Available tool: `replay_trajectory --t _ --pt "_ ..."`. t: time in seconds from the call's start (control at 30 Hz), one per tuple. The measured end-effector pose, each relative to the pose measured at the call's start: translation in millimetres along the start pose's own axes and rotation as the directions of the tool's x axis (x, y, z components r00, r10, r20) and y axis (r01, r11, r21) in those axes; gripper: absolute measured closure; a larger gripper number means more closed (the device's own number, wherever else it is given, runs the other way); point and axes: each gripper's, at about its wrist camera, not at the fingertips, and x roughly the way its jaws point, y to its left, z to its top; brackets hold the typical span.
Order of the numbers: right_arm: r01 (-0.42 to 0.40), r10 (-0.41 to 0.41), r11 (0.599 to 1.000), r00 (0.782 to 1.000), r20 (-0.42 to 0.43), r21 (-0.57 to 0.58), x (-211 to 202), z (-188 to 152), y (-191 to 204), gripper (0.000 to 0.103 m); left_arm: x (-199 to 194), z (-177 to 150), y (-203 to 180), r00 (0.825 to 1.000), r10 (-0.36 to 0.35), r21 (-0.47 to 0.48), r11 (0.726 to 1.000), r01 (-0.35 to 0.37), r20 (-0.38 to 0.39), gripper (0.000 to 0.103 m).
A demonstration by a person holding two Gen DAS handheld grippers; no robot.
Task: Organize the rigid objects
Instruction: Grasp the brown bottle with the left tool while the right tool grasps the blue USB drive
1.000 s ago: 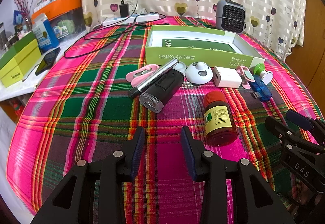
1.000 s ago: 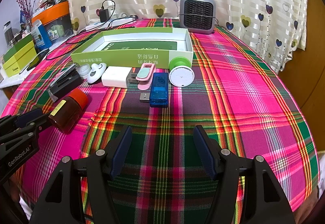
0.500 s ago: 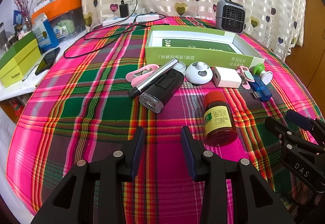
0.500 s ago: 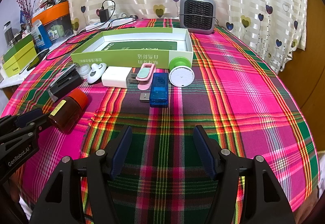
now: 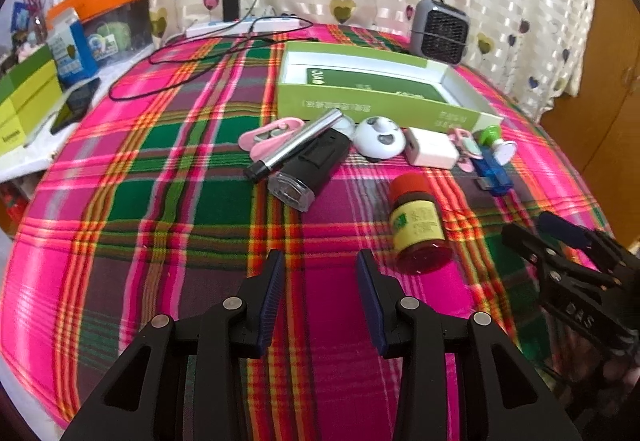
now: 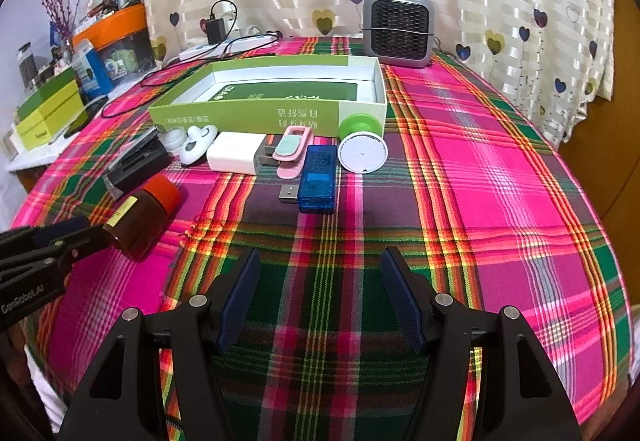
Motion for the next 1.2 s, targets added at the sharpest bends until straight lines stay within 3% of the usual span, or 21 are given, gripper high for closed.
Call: replay_trajectory --t 0.2,0.33,0.43,0.83,1.2 --pt "-0.027 0.027 1.000 1.000 -0.006 0.001 1.6 3.0 -3.2 0.040 -10.3 -6.1 -7.0 0.997 -0.073 0.031 0.997 0.072 0.033 0.068" --pt "-0.038 0.038 0.999 0.999 -0.003 0.008 2.3 4.1 -5.0 0.040 -22.1 -3.3 -13.7 0.982 -0.178 0.060 0.983 0.174 0.063 0.068" --pt "-0.038 0.038 0.999 0.999 -0.001 0.019 1.9 3.5 -7.7 0.040 -17.4 2.3 -21.7 0.975 -0.218 0.071 0.974 0.214 0.047 0.068" --pt "-0.042 0.043 0.999 0.999 -0.007 0.022 3.2 4.9 -11.6 0.040 10.1 10.2 -37.0 0.981 -0.192 0.082 0.978 0.194 -0.030 0.068" --pt "-0.041 0.042 0.999 0.999 -0.020 0.036 8.6 13.9 -14.4 0.040 24.4 17.4 -35.6 0.989 -0.142 0.081 0.986 0.146 -0.049 0.068"
